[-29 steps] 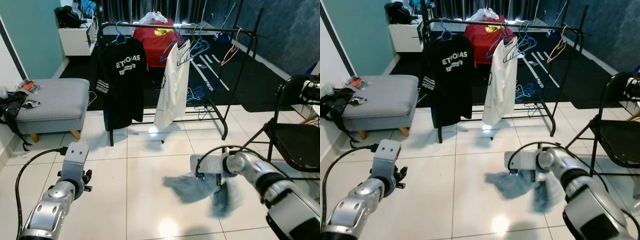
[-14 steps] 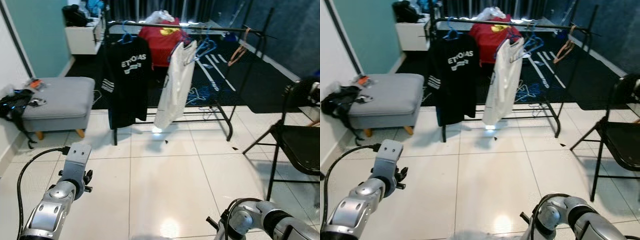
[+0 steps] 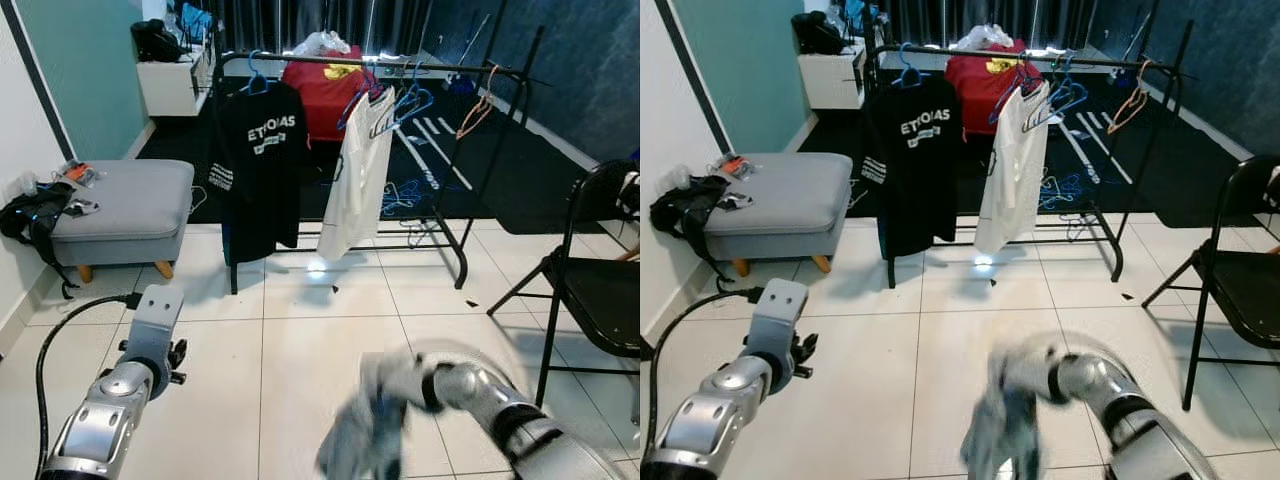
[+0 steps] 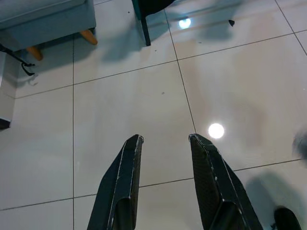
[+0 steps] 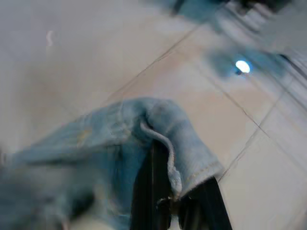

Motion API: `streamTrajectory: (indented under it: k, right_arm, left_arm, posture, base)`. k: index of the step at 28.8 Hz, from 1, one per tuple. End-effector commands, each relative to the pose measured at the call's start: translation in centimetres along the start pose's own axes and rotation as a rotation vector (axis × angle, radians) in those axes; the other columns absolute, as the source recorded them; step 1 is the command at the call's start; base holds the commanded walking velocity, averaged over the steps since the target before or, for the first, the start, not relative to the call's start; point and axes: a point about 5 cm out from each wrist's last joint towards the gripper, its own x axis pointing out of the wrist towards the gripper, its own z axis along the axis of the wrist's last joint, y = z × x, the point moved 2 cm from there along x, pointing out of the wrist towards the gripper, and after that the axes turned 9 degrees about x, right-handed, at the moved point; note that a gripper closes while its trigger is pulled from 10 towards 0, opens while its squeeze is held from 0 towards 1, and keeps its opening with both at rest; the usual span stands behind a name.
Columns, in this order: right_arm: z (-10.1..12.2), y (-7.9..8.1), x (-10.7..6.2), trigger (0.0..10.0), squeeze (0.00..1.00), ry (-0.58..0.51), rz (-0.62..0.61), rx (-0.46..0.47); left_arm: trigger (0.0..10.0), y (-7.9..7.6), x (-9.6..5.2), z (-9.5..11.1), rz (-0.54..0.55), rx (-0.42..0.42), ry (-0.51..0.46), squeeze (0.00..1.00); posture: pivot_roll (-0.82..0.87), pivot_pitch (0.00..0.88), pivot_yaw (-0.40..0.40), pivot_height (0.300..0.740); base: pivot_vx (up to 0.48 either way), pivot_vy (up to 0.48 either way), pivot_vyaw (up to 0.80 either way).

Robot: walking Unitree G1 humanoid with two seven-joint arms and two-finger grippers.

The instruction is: Hang hanger

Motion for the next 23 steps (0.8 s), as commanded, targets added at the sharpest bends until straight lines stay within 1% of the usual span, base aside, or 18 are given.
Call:
streamTrajectory:
  k: [1, 2, 3, 4, 5, 6, 8, 9, 10, 12, 15, 16, 17, 18, 19, 20, 22, 23]
  right_arm:
    - [0.2, -0.7, 0.0, 0.0, 0.00, -0.057, -0.076, 0.211]
    - [0.2, -0.7, 0.0, 0.0, 0.00, -0.057, -0.076, 0.211]
    - [0.0, -1.1, 0.0, 0.0, 0.00, -0.112, -0.151, 0.438]
    - [0.0, -1.1, 0.0, 0.0, 0.00, -0.112, -0.151, 0.438]
    - [-1.0, -1.3, 0.1, 0.0, 0.00, -0.163, -0.250, 0.737]
    - [-1.0, -1.3, 0.1, 0.0, 0.00, -0.163, -0.250, 0.737]
    - [-3.0, -1.0, 0.2, 0.0, 0.00, -0.241, -0.397, 1.296]
    - [-3.0, -1.0, 0.2, 0.0, 0.00, -0.241, -0.397, 1.296]
    - [-3.6, -0.9, 0.1, 0.0, 0.00, -0.268, -0.446, 1.469]
    - [-4.3, -1.1, -0.1, 0.0, 0.00, -0.296, -0.516, 1.609]
    - [-4.2, -1.4, -0.3, 0.0, 0.00, -0.286, -0.522, 1.578]
    - [-4.0, -1.7, -0.4, 0.0, 0.00, -0.276, -0.525, 1.522]
    - [-3.5, -2.1, -0.5, 0.0, 0.00, -0.254, -0.515, 1.382]
    - [-3.5, -2.1, -0.5, 0.0, 0.00, -0.254, -0.515, 1.382]
    - [-1.8, -2.4, -0.4, 0.0, 0.00, -0.199, -0.446, 0.929]
    - [-0.2, -1.7, 0.0, 0.0, 0.00, -0.135, -0.331, 0.428]
    - [-0.2, -1.7, 0.0, 0.0, 0.00, -0.135, -0.331, 0.428]
    - [-2.4, 2.9, 0.5, 0.0, 0.00, 0.129, 0.140, -0.418]
  left_arm:
    - [10.0, 0.1, 0.0, 0.0, 0.004, -0.007, 0.004, 0.00]
    - [10.0, 0.1, 0.0, 0.0, 0.004, -0.007, 0.004, 0.00]
    - [10.0, 0.0, 0.0, 0.1, 0.000, -0.010, 0.004, 0.00]
    - [10.0, 0.0, 0.0, 0.1, 0.000, -0.010, 0.004, 0.00]
    - [10.0, -0.2, 0.0, 0.1, -0.009, -0.012, 0.003, 0.00]
    - [10.0, -0.2, 0.0, 0.1, -0.009, -0.012, 0.003, 0.00]
    - [10.0, -0.4, 0.0, 0.2, -0.019, -0.014, 0.003, 0.00]
    - [10.0, -0.4, 0.0, 0.2, -0.019, -0.014, 0.003, 0.00]
    - [10.0, -0.4, 0.0, 0.2, -0.021, -0.013, 0.003, 0.00]
    - [10.0, -0.5, 0.0, 0.2, -0.025, -0.011, 0.004, 0.00]
    - [10.0, -0.6, 0.0, 0.2, -0.033, -0.007, 0.006, 0.00]
    - [10.0, -0.7, 0.0, 0.2, -0.036, -0.005, 0.007, 0.00]
    - [10.0, -0.7, 0.0, 0.2, -0.038, -0.003, 0.007, 0.00]
    - [10.0, -0.7, 0.0, 0.2, -0.038, -0.003, 0.007, 0.00]
    - [10.0, -0.8, 0.1, 0.1, -0.041, 0.010, 0.007, 0.00]
    - [10.0, -0.8, 0.1, 0.1, -0.041, 0.026, 0.007, 0.00]
    - [10.0, -0.8, 0.1, 0.1, -0.041, 0.026, 0.007, 0.00]
    - [10.0, -0.9, 0.2, 0.2, -0.047, 0.051, 0.006, 0.00]
  posture:
    - [0.06, 0.008, -0.049, 0.740]
    - [0.06, 0.008, -0.049, 0.740]
    - [0.06, 0.013, -0.047, 0.740]
    - [0.06, 0.013, -0.047, 0.740]
    - [0.06, 0.016, -0.045, 0.740]
    - [0.06, 0.016, -0.045, 0.740]
    - [0.06, 0.019, -0.044, 0.740]
    - [0.06, 0.019, -0.044, 0.740]
    - [0.06, 0.019, -0.044, 0.740]
    - [0.06, 0.022, -0.039, 0.740]
    - [0.05, 0.020, -0.039, 0.740]
    - [0.05, 0.020, -0.039, 0.740]
    - [0.05, 0.020, -0.039, 0.740]
    - [0.05, 0.020, -0.039, 0.740]
    - [0.05, 0.016, -0.040, 0.740]
    - [0.05, 0.016, -0.039, 0.740]
    - [0.05, 0.016, -0.039, 0.740]
    - [0.05, 0.010, -0.029, 0.740]
  base:
    - [0.000, 0.000, 0.00]
    - [0.000, 0.000, 0.00]
    - [0.000, 0.000, 0.00]
    - [0.000, 0.000, 0.00]
    - [0.000, 0.000, 0.00]
    - [0.000, 0.000, 0.00]
    - [0.000, 0.000, 0.00]
    - [0.000, 0.000, 0.00]
    - [0.000, 0.000, 0.00]
    - [0.000, 0.000, 0.00]
    - [0.000, 0.000, 0.00]
    - [0.000, 0.000, 0.00]
    - [0.000, 0.000, 0.00]
    - [0.000, 0.000, 0.00]
    - [0.000, 0.000, 0.00]
    - [0.000, 0.000, 0.00]
    - [0.000, 0.000, 0.00]
    - [0.000, 0.000, 0.00]
